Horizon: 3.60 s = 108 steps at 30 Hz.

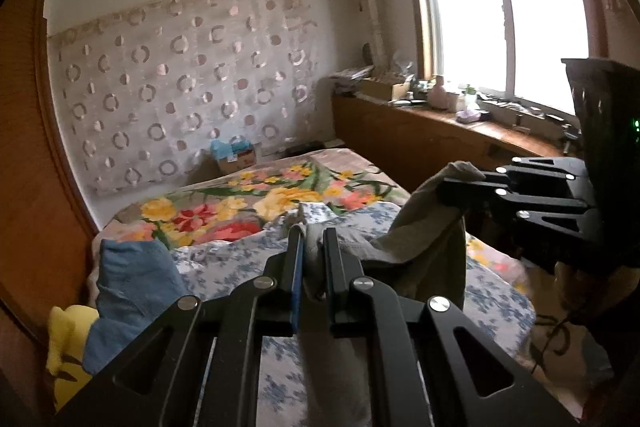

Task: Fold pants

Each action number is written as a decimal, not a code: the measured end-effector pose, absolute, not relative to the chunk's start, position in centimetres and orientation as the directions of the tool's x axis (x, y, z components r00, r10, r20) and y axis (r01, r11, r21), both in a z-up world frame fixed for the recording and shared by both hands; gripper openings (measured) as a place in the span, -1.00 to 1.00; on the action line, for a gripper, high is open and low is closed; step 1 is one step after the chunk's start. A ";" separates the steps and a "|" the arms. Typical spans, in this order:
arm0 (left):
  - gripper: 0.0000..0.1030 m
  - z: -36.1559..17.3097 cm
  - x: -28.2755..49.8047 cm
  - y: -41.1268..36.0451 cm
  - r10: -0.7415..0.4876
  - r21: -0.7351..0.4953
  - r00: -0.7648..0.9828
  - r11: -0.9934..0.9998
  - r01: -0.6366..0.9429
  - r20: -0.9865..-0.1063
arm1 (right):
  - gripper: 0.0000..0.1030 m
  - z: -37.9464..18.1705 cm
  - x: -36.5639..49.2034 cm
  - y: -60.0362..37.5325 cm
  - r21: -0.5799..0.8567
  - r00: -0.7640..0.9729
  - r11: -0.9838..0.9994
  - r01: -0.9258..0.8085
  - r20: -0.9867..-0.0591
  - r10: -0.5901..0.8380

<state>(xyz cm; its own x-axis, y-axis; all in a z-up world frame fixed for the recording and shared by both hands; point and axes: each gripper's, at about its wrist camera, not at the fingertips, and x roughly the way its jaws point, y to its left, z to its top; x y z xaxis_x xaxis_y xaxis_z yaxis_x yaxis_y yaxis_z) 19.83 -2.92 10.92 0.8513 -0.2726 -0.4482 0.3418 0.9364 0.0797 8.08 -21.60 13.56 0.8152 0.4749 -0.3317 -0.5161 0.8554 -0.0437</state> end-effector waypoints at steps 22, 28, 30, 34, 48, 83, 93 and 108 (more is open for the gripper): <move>-0.81 4.5 20.5 -0.9 -0.266 0.066 0.823 0.937 0.344 -0.502 | -0.83 8.9 9.4 -16.0 -0.054 0.756 0.835 -0.548 -0.459 0.467; -0.81 1.2 17.4 -0.5 -0.286 0.021 0.791 0.936 0.352 -0.541 | -0.83 6.3 5.9 -16.6 -0.036 0.697 0.806 -0.591 -0.526 0.487; -0.81 0.3 16.6 -0.7 -0.279 0.025 0.786 0.937 0.350 -0.551 | -0.83 5.8 5.6 -16.9 -0.038 0.694 0.813 -0.581 -0.545 0.470; -0.81 -1.1 15.2 -0.5 -0.286 0.000 0.763 0.936 0.351 -0.580 | -0.83 5.5 4.3 -17.7 -0.007 0.688 0.824 -0.566 -0.554 0.468; -0.81 -4.6 10.3 0.3 -0.310 -0.090 0.737 0.942 0.323 -0.600 | -0.82 1.8 1.5 -18.5 0.116 0.666 0.842 -0.527 -0.558 0.495; -0.81 -7.4 6.2 0.8 -0.295 -0.100 0.729 0.949 0.299 -0.617 | -0.82 0.2 -1.0 -18.2 0.117 0.650 0.827 -0.550 -0.563 0.511; -0.81 -5.6 4.8 -0.4 -0.329 -0.102 0.733 0.936 0.337 -0.596 | -0.82 0.7 -2.2 -19.6 0.129 0.656 0.822 -0.554 -0.541 0.527; -0.81 -4.4 9.8 0.1 -0.311 -0.097 0.766 0.945 0.313 -0.563 | -0.82 1.8 2.7 -18.8 0.142 0.691 0.835 -0.531 -0.498 0.524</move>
<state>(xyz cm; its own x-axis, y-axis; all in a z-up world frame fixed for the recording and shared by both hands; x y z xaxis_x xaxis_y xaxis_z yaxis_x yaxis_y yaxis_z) 9.79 0.12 -4.36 0.7656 -0.3113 -0.5630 0.3126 0.9449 -0.0975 2.70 -18.80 1.84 0.6908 0.5238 -0.4984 -0.5313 0.8353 0.1415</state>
